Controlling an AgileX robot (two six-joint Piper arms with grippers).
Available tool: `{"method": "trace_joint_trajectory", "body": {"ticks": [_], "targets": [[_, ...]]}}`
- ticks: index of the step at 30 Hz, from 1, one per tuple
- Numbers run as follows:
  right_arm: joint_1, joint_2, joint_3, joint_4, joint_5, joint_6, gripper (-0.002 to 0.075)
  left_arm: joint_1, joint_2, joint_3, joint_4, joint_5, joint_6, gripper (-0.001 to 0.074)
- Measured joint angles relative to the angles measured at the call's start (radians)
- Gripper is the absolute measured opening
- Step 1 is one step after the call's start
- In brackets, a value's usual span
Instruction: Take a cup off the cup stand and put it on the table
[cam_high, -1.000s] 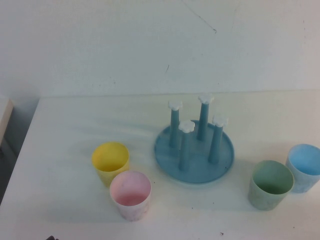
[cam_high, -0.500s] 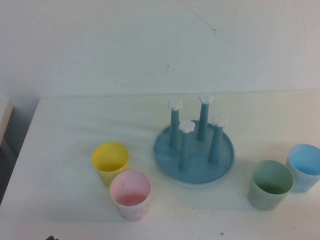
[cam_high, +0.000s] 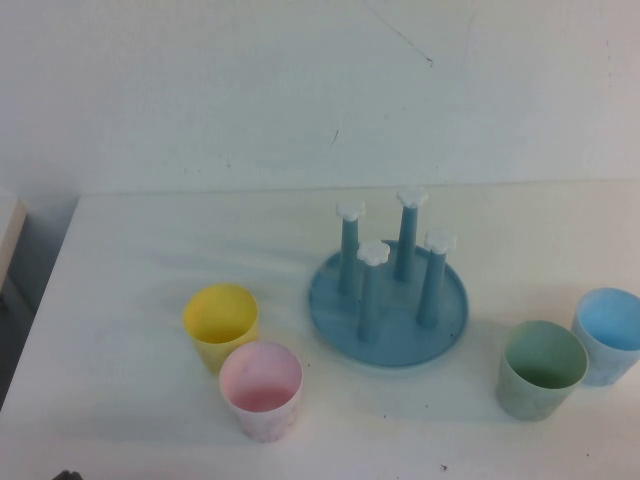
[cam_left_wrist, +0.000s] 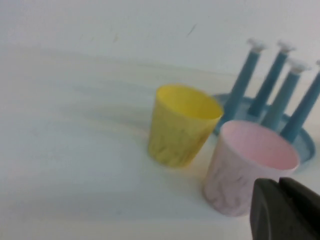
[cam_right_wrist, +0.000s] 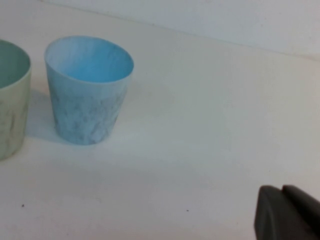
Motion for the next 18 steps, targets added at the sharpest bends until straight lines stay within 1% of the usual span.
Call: {"method": "trace_joint_trajectory", "body": {"ticks": [2, 4, 7, 9, 12, 16, 18], "targets": [[0.0, 0.0, 0.0, 0.0, 0.0, 0.005, -0.0001, 0.0, 0.0, 0.0, 0.185, -0.002, -0.267, -0.0002], [0.0, 0.0, 0.0, 0.0, 0.0, 0.007, -0.0001, 0.0, 0.0, -0.013, 0.398, -0.01, -0.571, -0.0002], [0.0, 0.0, 0.0, 0.0, 0.001, 0.007, -0.0001, 0.0, 0.0, -0.019, 0.684, -0.055, -0.953, -0.0002], [0.0, 0.0, 0.0, 0.0, 0.001, 0.007, -0.0001, 0.0, 0.0, -0.019, 0.826, -0.093, -1.089, -0.0002], [0.0, 0.0, 0.0, 0.0, 0.001, 0.007, -0.0001, 0.0, 0.0, -0.01, 0.984, -0.196, -1.151, -0.0002], [0.0, 0.0, 0.0, 0.0, 0.001, 0.007, -0.0001, 0.0, 0.0, 0.0, 1.159, -0.353, -1.109, -0.0002], [0.0, 0.0, 0.0, 0.0, 0.001, 0.007, -0.0001, 0.0, 0.0, 0.0, 1.202, -0.393, -1.08, -0.0002]]}}
